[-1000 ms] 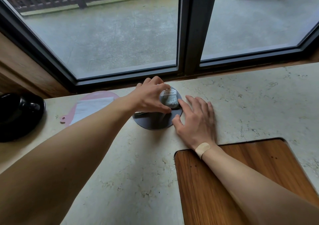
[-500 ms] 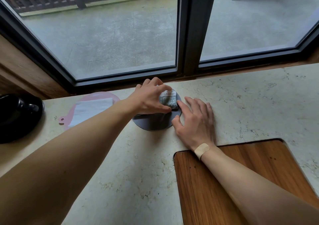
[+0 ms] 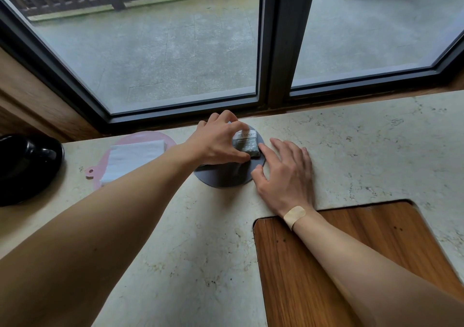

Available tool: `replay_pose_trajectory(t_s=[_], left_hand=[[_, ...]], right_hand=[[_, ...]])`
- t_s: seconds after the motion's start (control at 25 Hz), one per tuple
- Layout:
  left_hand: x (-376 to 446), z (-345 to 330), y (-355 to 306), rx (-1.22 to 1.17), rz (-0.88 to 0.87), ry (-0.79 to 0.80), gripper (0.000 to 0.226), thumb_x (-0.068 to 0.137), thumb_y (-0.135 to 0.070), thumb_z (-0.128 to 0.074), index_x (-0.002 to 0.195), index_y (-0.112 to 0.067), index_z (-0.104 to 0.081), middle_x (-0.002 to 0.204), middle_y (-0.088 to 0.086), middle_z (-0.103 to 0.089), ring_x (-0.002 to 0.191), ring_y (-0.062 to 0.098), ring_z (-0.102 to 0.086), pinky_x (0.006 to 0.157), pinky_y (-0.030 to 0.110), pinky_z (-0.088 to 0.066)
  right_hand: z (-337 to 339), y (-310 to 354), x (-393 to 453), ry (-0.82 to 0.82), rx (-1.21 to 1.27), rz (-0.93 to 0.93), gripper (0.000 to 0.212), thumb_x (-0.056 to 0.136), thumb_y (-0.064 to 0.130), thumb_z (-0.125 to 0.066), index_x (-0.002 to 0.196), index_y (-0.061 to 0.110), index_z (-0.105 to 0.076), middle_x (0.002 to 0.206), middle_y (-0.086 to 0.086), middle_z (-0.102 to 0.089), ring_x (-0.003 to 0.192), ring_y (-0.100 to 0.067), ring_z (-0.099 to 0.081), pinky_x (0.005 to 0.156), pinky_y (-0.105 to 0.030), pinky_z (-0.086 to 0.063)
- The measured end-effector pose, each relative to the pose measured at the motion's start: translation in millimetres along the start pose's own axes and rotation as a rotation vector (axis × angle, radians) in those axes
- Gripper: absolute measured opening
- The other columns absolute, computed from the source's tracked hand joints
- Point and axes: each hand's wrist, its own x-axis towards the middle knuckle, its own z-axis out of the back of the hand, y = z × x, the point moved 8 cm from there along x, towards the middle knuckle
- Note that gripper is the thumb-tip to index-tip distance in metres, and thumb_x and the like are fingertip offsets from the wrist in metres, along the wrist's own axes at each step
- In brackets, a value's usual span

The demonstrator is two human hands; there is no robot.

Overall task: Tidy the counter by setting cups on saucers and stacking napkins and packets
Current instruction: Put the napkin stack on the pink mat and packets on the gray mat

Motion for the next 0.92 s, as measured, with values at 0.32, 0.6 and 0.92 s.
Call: replay_pose_trajectory(t_s=[0.32,0.6,0.92], left_hand=[[-6.8,1.6,-1.5,0.015,0.043,-0.090,0.065,0.072,-0.062,-0.066,0.127,-0.029,-0.054,0.120,-0.001,-0.047,0.112,0.021,-0.040,0.091,0.039,-0.032],[-10.3,0.8,1.1,-0.012,0.054,-0.102,0.065,0.071,-0.063,-0.066,0.127,-0.032,-0.053,0.121,-0.002,-0.047,0.112,0.020,-0.039,0.090,0.037,-0.030],[-9.8,-0.8,1.1,-0.011,0.052,-0.079,0.067,0.072,-0.064,-0.066,0.130,-0.031,-0.053,0.121,-0.001,-0.045,0.114,0.020,-0.037,0.090,0.037,-0.028]], right_hand=[[1.5,-0.9,0.5,-0.022,0.012,-0.008,0.056,0.080,0.040,-0.038,0.128,0.019,-0.060,0.135,-0.007,-0.056,0.128,-0.028,-0.045,0.114,-0.051,-0.026],[1.1,-0.3,0.4,-0.021,0.006,-0.001,0.055,0.081,0.039,-0.039,0.126,0.018,-0.061,0.134,-0.008,-0.056,0.128,-0.028,-0.045,0.114,-0.050,-0.027],[3.4,-1.3,-0.6,-0.060,0.033,0.010,0.049,0.081,0.037,-0.042,0.119,0.018,-0.066,0.129,-0.007,-0.060,0.124,-0.027,-0.048,0.110,-0.050,-0.033]])
